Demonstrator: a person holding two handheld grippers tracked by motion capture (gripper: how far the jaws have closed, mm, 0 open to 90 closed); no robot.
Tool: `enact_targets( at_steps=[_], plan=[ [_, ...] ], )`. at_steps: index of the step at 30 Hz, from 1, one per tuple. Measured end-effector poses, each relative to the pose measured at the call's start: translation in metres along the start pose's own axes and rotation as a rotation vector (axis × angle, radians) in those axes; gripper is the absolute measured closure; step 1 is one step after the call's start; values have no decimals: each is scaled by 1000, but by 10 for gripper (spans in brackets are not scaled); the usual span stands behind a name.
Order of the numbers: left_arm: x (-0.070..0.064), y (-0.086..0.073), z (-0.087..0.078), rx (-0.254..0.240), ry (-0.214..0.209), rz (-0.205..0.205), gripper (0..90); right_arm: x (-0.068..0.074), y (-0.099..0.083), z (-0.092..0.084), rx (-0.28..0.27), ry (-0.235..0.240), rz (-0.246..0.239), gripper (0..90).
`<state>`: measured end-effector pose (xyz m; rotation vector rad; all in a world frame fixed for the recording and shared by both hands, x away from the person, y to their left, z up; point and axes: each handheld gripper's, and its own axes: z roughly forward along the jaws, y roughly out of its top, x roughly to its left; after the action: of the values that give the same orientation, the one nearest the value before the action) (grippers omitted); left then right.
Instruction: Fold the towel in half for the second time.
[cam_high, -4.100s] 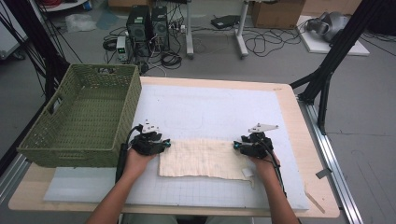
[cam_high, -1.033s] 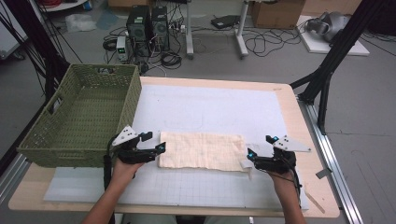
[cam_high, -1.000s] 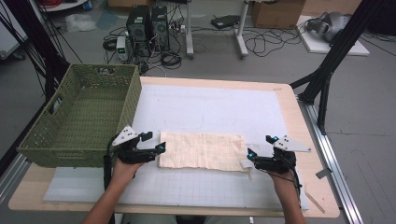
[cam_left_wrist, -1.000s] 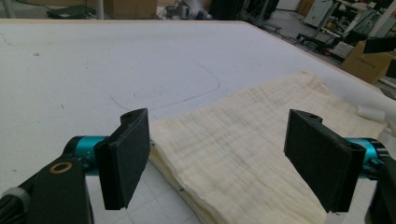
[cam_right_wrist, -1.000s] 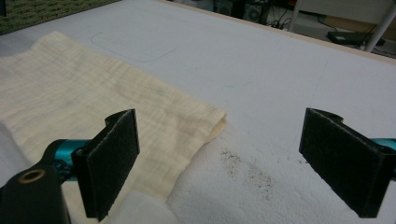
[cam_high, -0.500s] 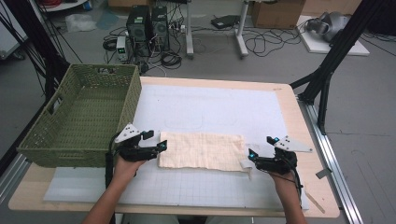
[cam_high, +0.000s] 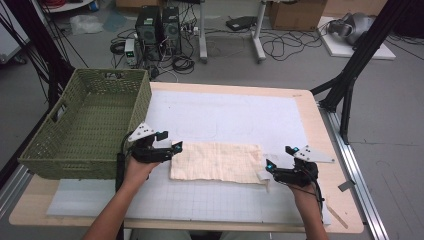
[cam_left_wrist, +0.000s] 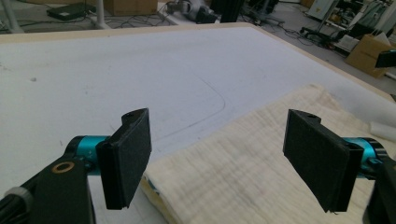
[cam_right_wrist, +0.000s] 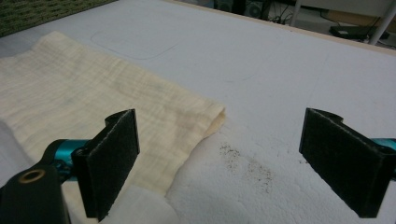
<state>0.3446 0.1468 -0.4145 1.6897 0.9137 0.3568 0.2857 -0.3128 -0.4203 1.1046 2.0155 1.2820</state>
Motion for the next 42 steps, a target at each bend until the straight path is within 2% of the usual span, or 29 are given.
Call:
enact_targets(
  at_steps=[6,9,14,18,20,26,27,29,31,32,36,40,42],
  plan=[
    [4,11,16,30,41,18,232,1,0,0,-5,4,2,115],
    [10,10,28,89,71,8,251,2,0,1,0,4,3,115],
    [16,5,38,151,87,10,329,0,0,0,-3,3,3,115],
    [21,-1,43,221,113,22,405,0,0,1,0,9,5,115],
    [22,-4,46,262,131,50,410,0,0,1,5,7,3,115],
    [23,-8,50,322,114,86,482,0,0,3,14,11,6,115],
    [22,-9,51,328,113,88,492,0,-1,4,18,14,6,115],
    [20,-10,51,332,111,121,524,1,-1,5,22,13,4,115],
    [19,-12,52,339,109,115,552,1,-1,6,25,17,1,115],
    [19,-13,52,340,113,132,562,2,-1,7,24,17,1,115],
    [16,-14,49,333,92,159,685,4,0,9,32,23,-3,115],
    [16,-18,46,317,77,160,775,5,0,12,42,23,-11,115],
    [15,-18,45,311,74,155,818,6,0,15,54,30,2,115]
  ],
)
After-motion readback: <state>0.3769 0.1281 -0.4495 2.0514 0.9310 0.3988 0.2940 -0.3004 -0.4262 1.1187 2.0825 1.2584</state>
